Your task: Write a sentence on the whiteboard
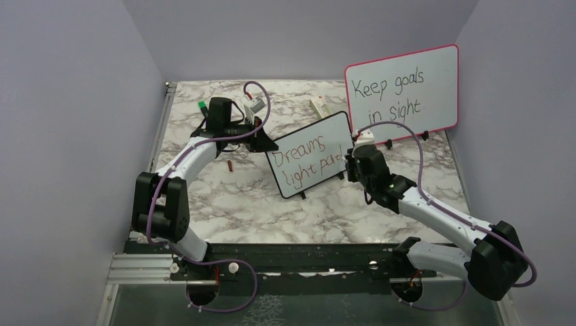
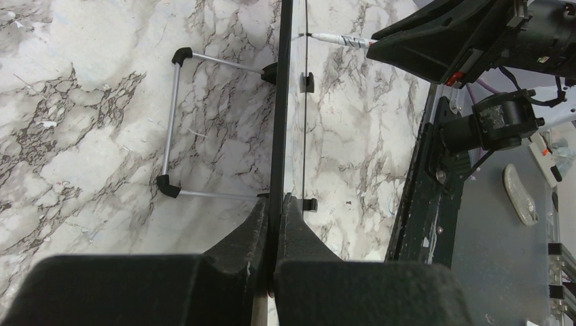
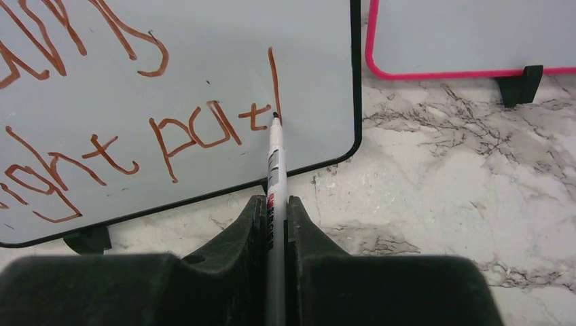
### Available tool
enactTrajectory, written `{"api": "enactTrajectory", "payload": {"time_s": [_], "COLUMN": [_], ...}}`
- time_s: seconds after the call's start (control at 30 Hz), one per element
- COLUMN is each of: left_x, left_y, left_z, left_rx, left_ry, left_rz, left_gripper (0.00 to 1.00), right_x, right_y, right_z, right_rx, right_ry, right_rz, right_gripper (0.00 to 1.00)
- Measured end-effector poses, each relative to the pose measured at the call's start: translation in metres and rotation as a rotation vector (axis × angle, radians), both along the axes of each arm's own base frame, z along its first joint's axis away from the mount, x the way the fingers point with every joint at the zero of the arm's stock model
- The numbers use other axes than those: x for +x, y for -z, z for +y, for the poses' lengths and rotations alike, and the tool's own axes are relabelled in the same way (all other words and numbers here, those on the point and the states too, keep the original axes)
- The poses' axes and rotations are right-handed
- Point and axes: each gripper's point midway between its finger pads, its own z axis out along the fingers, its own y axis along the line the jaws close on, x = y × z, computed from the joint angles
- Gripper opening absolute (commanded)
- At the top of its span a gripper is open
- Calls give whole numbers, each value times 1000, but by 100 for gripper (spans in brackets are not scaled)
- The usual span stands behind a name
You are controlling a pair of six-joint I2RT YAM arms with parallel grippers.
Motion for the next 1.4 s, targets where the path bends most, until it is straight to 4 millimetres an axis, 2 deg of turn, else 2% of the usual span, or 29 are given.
{"api": "enactTrajectory", "payload": {"time_s": [0.13, 0.67, 1.07, 1.4], "left_x": [0, 0, 0, 0], "left_y": [0, 0, 0, 0], "left_z": [0, 0, 0, 0], "left_rx": [0, 0, 0, 0], "left_ry": [0, 0, 0, 0], "left_rz": [0, 0, 0, 0], "left_gripper": [0, 0, 0, 0], "right_x": [4, 8, 14, 9], "right_y": [-7, -5, -8, 2], "right_z": [1, -2, -12, -14], "right_rx": [4, -28, -30, -16], "right_ry": [0, 9, 50, 66], "right_rz": [-20, -29, -42, -7], "right_gripper": [1, 1, 1, 1]}}
